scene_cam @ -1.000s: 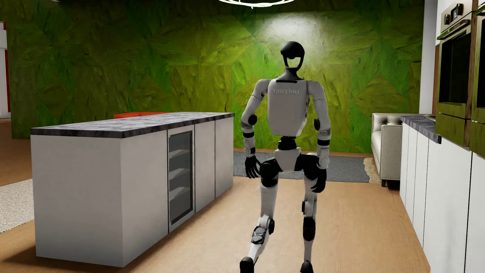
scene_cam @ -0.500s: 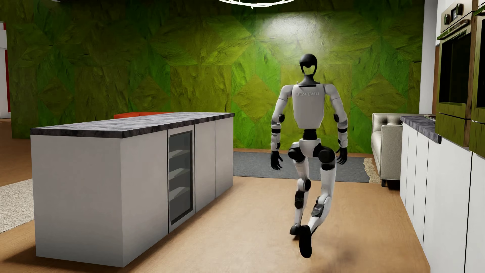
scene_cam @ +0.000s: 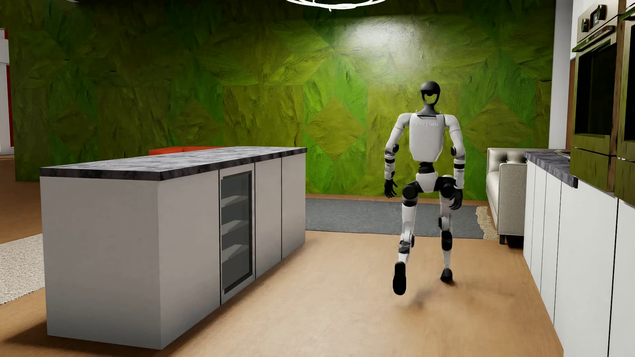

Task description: Go around the counter

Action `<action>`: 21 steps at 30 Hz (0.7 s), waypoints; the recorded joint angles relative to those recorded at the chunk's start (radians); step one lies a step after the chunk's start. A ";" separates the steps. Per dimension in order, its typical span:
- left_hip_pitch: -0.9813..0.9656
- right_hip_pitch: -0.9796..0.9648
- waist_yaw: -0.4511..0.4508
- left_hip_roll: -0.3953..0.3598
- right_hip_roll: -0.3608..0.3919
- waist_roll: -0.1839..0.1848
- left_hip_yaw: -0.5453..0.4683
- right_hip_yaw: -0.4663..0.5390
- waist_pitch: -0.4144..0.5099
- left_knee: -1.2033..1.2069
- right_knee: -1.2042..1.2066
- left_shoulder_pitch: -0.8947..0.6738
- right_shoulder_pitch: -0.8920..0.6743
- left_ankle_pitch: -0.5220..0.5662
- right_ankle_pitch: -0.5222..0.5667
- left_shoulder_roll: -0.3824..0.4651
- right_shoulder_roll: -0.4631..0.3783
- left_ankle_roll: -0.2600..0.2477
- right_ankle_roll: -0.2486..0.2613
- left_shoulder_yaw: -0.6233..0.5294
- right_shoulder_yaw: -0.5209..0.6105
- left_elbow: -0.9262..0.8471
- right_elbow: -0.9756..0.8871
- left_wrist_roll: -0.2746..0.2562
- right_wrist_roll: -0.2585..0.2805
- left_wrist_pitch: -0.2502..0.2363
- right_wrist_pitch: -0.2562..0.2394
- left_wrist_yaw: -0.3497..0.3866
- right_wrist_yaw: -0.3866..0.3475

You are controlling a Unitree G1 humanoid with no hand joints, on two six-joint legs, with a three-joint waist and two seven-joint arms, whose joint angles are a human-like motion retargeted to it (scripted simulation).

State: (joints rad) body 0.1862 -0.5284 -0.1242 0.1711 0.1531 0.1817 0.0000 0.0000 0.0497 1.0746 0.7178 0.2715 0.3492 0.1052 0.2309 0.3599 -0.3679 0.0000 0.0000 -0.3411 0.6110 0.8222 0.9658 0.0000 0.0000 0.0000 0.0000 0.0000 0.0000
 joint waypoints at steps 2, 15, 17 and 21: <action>-0.225 0.174 0.093 -0.009 0.059 0.016 0.000 0.000 0.025 0.315 -0.037 0.036 -0.048 -0.201 -0.100 0.004 0.001 0.000 0.000 -0.047 -0.065 0.013 0.006 0.000 0.000 0.000 0.000 0.000 0.000; -0.704 0.747 0.386 -0.175 -0.143 -0.043 0.000 0.000 0.017 -0.184 0.346 0.169 -0.165 -0.391 -0.187 0.040 -0.023 0.000 0.000 -0.117 -0.238 0.265 -0.177 0.000 0.000 0.000 0.000 0.000 0.000; -0.537 0.489 0.305 -0.257 -0.131 -0.012 0.000 0.000 0.030 -0.262 0.768 0.122 -0.139 -0.388 -0.235 0.029 -0.034 0.000 0.000 -0.135 -0.131 0.160 -0.064 0.000 0.000 0.000 0.000 0.000 0.000; -0.129 0.126 0.059 -0.249 -0.071 0.047 0.000 0.000 0.027 -0.530 0.400 0.047 0.005 -0.245 -0.024 0.005 -0.020 0.000 0.000 -0.082 -0.050 -0.091 0.005 0.000 0.000 0.000 0.000 0.000 0.000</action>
State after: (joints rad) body 0.0572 -0.4024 -0.0650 -0.0779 0.0817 0.2291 0.0000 0.0000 0.0766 0.5444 1.1173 0.3189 0.3543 -0.1398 0.2068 0.3647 -0.3879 0.0000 0.0000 -0.4231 0.5611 0.7314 0.9707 0.0000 0.0000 0.0000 0.0000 0.0000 0.0000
